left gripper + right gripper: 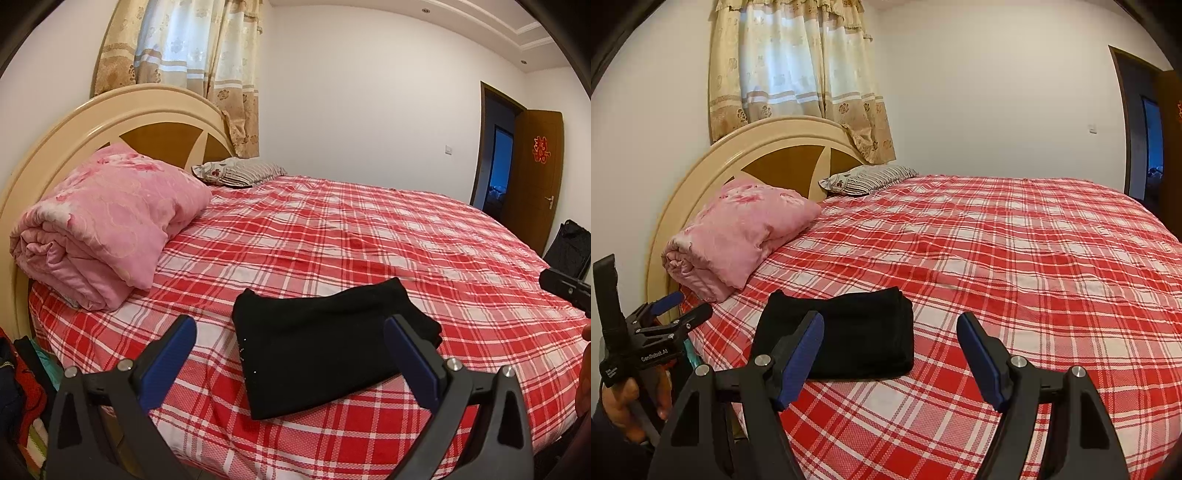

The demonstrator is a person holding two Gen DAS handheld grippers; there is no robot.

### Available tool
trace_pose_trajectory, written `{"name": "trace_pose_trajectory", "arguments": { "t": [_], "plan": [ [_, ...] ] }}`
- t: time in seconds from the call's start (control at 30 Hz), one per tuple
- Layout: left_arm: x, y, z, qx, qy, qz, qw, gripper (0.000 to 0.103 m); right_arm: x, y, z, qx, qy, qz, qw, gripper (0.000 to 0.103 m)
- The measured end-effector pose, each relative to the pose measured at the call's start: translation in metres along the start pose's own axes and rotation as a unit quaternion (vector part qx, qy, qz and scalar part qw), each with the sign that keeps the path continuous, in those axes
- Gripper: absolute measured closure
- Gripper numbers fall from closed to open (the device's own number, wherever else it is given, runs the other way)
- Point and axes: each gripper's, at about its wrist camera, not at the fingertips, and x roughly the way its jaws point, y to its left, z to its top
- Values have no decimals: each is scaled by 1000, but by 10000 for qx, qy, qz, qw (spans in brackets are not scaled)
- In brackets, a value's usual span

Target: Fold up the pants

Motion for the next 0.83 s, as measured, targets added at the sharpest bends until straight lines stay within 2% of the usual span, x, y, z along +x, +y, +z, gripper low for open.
{"name": "trace_pose_trajectory", "arguments": {
  "t": [0.37, 0.83],
  "plan": [
    [-14, -4, 7, 71, -328, -36, 9994, 0, -4, 2, 0, -107, -76, 7, 9999, 27],
    [-5, -1, 3, 23, -182, 48, 9998, 0, -1, 7, -3, -204, 38, 10, 9998, 27]
  ]
}}
